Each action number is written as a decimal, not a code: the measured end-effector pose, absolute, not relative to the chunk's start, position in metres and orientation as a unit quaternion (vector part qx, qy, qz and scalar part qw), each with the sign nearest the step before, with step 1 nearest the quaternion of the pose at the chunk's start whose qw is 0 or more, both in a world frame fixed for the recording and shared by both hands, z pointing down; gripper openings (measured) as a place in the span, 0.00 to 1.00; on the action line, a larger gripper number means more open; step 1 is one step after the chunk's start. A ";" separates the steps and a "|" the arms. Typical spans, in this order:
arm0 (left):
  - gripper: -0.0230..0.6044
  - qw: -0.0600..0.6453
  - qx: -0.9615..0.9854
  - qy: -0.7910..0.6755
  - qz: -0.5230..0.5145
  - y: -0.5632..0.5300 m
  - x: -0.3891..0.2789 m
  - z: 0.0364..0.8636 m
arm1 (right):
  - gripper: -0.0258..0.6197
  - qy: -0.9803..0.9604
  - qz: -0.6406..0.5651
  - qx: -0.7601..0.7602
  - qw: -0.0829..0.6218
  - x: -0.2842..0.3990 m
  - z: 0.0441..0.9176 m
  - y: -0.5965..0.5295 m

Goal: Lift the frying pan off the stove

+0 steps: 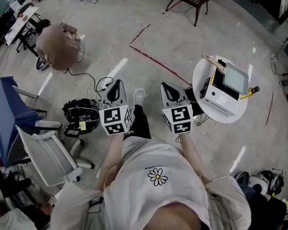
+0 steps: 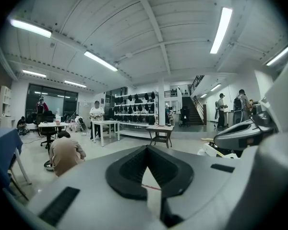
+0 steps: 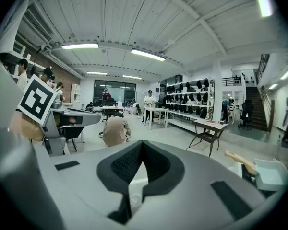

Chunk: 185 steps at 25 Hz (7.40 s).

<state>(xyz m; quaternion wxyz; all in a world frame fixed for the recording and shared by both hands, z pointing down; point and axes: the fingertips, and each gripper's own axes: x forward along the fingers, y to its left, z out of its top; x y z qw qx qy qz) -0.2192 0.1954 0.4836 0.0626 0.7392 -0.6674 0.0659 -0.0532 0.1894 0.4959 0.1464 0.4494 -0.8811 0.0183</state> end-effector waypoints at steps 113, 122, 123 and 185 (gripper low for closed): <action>0.04 -0.011 0.959 0.263 0.108 -0.050 0.301 0.471 | 0.04 -0.076 0.157 0.983 0.061 0.236 0.500 0.096; 0.44 0.012 0.939 0.307 0.153 -0.049 0.332 0.484 | 0.04 -0.070 0.170 0.981 0.061 0.231 0.507 0.104; 0.48 0.019 0.935 0.315 0.161 -0.048 0.334 0.488 | 0.04 -0.069 0.171 0.981 0.060 0.230 0.507 0.105; 0.13 0.563 0.498 0.413 0.513 0.040 0.288 0.630 | 0.04 -0.078 0.277 0.957 0.033 0.181 0.579 0.104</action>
